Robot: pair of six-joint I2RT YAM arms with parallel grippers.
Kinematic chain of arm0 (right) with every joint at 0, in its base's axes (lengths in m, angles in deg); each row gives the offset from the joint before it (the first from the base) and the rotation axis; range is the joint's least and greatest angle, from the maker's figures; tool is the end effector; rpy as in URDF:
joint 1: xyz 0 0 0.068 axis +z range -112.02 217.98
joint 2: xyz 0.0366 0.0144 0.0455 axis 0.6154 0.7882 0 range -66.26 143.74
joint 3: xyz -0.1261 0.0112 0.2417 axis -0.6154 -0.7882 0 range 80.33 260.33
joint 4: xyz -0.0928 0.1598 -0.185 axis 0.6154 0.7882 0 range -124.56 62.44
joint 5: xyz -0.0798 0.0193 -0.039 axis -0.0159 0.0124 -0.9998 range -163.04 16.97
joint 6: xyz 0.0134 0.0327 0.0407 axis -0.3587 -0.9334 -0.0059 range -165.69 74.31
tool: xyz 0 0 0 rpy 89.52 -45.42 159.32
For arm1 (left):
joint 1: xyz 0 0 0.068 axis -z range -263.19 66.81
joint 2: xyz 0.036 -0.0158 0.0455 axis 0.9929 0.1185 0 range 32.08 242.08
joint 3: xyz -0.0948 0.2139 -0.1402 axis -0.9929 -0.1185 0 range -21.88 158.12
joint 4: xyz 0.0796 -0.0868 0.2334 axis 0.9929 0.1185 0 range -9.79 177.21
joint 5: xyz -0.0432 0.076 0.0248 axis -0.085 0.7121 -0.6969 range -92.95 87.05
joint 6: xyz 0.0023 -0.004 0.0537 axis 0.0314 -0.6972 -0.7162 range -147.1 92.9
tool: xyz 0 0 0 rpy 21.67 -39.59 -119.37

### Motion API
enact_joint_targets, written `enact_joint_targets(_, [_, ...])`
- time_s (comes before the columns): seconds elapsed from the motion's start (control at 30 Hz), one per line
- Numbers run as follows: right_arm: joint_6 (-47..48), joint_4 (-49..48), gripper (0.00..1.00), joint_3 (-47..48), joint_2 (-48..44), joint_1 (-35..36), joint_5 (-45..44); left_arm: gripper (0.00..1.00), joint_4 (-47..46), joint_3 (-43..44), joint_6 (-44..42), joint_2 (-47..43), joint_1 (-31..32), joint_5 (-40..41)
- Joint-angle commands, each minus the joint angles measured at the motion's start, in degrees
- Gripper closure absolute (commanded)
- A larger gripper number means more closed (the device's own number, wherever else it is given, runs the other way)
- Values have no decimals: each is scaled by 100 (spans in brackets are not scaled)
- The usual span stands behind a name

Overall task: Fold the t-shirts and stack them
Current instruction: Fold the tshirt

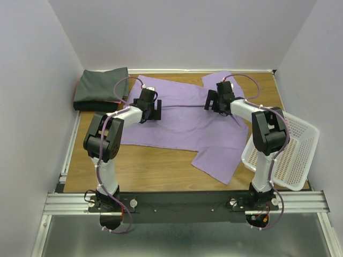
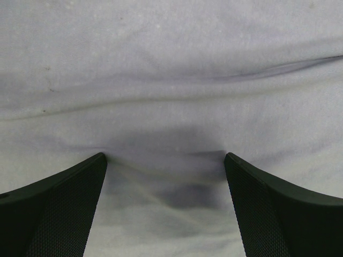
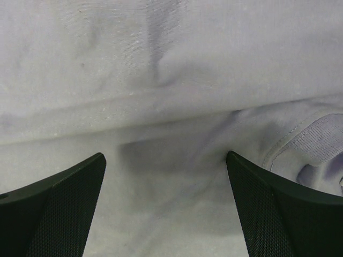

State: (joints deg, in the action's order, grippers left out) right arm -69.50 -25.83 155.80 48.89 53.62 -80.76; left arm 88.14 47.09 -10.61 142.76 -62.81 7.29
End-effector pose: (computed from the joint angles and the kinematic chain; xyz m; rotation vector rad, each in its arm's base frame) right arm 0.4169 0.1118 0.1605 0.2335 2.4002 0.1558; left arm 0.3833 -0.1357 0.1592 0.0026 2.4198 -0.0756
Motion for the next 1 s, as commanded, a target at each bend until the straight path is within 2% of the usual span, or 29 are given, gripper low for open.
enact_joint_targets(0.0, [61,305,0,-5,403,-26,456,2,219,108,-76,104,-78,-119])
enact_joint_targets(0.1, [157,305,0,21,306,-17,491,2,96,-23,-67,-308,-69,13])
enact_joint_targets(0.23, [158,296,0,-31,-167,-26,614,2,-124,-803,196,-1588,-61,924])
enact_joint_targets(0.37, [140,278,0,-259,-607,-17,711,2,-431,-1902,968,-3110,-61,1664])
enact_joint_targets(0.4, [140,269,0,-330,-686,-26,737,2,-502,-2349,1135,-3731,-69,1857])
enact_joint_targets(0.53, [131,173,0,-602,-1029,-17,737,2,-608,-3316,1865,-5051,-87,2025])
enact_joint_targets(0.63, [114,94,0,-778,-1179,-26,1000,3,-398,-3801,2522,-5598,-122,2244])
enact_joint_targets(0.8, [122,-73,0,-1094,-1416,-26,1133,7,51,-3918,3114,-5566,-157,2386])
enact_joint_targets(0.97, [123,-161,0,-1376,-1592,-70,1177,9,675,-3742,3466,-4802,-166,2447])
